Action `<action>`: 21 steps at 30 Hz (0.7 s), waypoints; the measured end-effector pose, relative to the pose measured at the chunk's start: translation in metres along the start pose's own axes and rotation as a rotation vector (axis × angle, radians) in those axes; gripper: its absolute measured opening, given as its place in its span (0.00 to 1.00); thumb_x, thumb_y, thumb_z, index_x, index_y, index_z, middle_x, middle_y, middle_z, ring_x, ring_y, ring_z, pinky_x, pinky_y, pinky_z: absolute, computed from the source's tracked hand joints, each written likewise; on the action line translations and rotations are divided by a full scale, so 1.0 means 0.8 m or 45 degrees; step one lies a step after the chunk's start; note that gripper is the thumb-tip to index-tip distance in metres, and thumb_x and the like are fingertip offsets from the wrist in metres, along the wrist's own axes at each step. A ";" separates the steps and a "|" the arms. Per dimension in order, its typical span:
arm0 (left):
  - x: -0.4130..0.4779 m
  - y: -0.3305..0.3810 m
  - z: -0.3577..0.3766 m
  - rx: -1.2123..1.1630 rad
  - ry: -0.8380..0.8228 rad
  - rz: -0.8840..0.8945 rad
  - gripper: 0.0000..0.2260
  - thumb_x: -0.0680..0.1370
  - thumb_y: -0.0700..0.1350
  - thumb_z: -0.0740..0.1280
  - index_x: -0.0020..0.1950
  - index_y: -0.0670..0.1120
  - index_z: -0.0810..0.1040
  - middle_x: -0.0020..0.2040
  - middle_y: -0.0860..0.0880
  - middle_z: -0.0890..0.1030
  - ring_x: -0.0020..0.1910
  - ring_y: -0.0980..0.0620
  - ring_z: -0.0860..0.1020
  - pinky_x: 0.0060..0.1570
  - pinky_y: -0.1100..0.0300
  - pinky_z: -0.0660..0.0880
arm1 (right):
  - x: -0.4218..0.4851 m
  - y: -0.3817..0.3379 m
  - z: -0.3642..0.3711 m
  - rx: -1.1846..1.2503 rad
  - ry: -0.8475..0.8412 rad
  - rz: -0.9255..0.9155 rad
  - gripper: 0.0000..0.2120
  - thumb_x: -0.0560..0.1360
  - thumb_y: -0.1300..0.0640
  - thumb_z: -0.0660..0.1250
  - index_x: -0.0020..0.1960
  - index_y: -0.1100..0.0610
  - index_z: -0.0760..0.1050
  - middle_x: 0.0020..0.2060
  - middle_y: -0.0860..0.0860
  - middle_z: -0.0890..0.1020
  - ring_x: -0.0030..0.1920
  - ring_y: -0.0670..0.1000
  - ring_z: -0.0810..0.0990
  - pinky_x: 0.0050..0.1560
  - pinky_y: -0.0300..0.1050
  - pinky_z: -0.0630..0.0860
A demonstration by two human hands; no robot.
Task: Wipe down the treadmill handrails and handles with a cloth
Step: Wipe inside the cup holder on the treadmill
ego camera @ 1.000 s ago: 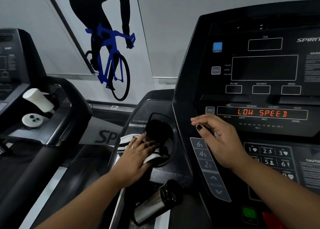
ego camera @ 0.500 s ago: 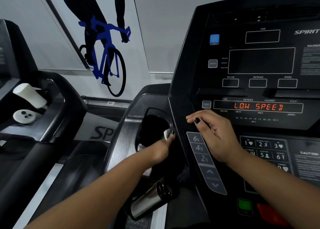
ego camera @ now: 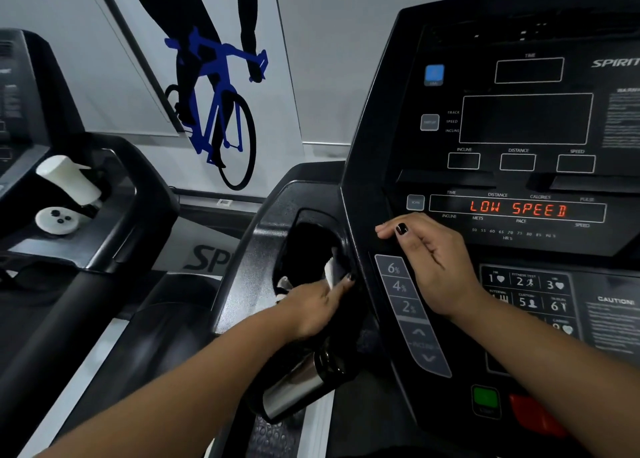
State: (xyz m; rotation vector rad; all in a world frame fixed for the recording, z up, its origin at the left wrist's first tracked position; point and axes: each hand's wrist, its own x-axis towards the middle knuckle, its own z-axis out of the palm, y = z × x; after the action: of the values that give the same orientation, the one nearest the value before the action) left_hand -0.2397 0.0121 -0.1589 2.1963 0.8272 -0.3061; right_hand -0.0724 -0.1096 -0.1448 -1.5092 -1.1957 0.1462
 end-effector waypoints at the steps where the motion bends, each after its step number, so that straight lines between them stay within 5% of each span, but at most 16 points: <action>1: -0.008 -0.010 0.002 0.111 0.030 0.097 0.35 0.78 0.70 0.44 0.66 0.47 0.73 0.63 0.44 0.78 0.64 0.46 0.74 0.64 0.56 0.67 | 0.000 0.000 0.000 0.004 -0.003 0.000 0.19 0.80 0.48 0.56 0.50 0.58 0.82 0.48 0.47 0.84 0.54 0.49 0.81 0.55 0.46 0.77; 4: -0.023 -0.040 -0.001 0.316 -0.021 0.367 0.36 0.75 0.72 0.40 0.72 0.55 0.68 0.69 0.52 0.74 0.68 0.53 0.70 0.71 0.51 0.60 | 0.000 0.001 0.001 0.019 -0.010 -0.002 0.19 0.80 0.49 0.56 0.49 0.59 0.82 0.47 0.48 0.84 0.54 0.49 0.81 0.55 0.49 0.77; 7: -0.033 -0.049 -0.022 0.152 -0.094 0.275 0.29 0.80 0.66 0.42 0.77 0.57 0.61 0.72 0.61 0.66 0.72 0.62 0.61 0.72 0.67 0.51 | 0.000 0.003 0.000 0.026 -0.013 -0.016 0.19 0.80 0.49 0.56 0.49 0.59 0.82 0.47 0.48 0.84 0.54 0.50 0.81 0.55 0.51 0.77; 9: -0.035 -0.050 -0.025 0.218 -0.055 0.283 0.25 0.83 0.60 0.45 0.78 0.55 0.59 0.70 0.58 0.70 0.70 0.59 0.66 0.68 0.69 0.53 | 0.000 0.004 0.001 0.030 -0.016 -0.018 0.19 0.80 0.49 0.56 0.49 0.59 0.82 0.47 0.48 0.84 0.54 0.50 0.81 0.55 0.50 0.77; 12: -0.019 -0.051 -0.005 0.867 0.026 0.267 0.33 0.79 0.64 0.41 0.79 0.48 0.54 0.72 0.49 0.70 0.71 0.49 0.67 0.71 0.58 0.55 | 0.000 0.004 0.001 0.026 -0.019 -0.014 0.19 0.80 0.50 0.56 0.49 0.59 0.82 0.47 0.48 0.84 0.54 0.49 0.81 0.55 0.49 0.77; 14: -0.002 -0.041 0.010 0.972 0.054 0.183 0.29 0.82 0.61 0.44 0.78 0.46 0.56 0.72 0.46 0.71 0.70 0.47 0.69 0.69 0.53 0.59 | 0.000 0.004 0.002 0.022 -0.018 -0.018 0.19 0.80 0.50 0.56 0.48 0.59 0.82 0.46 0.48 0.84 0.53 0.49 0.81 0.54 0.49 0.77; 18: 0.028 -0.016 0.013 0.573 0.128 0.103 0.16 0.83 0.49 0.56 0.68 0.43 0.66 0.63 0.42 0.76 0.63 0.41 0.74 0.59 0.52 0.68 | -0.001 0.003 0.006 0.000 -0.030 -0.023 0.19 0.80 0.50 0.56 0.47 0.59 0.82 0.44 0.49 0.83 0.51 0.49 0.81 0.52 0.50 0.77; 21: 0.052 -0.008 0.012 -0.018 0.022 -0.030 0.18 0.84 0.44 0.56 0.72 0.39 0.65 0.68 0.38 0.72 0.68 0.39 0.70 0.67 0.49 0.66 | 0.000 0.001 0.008 -0.015 -0.035 -0.043 0.20 0.80 0.49 0.56 0.46 0.60 0.81 0.42 0.50 0.83 0.49 0.49 0.81 0.50 0.51 0.77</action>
State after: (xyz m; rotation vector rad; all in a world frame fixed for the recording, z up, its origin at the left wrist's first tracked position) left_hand -0.2120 0.0276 -0.1875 2.1801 0.8626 -0.2919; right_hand -0.0760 -0.1048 -0.1479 -1.5010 -1.2451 0.1380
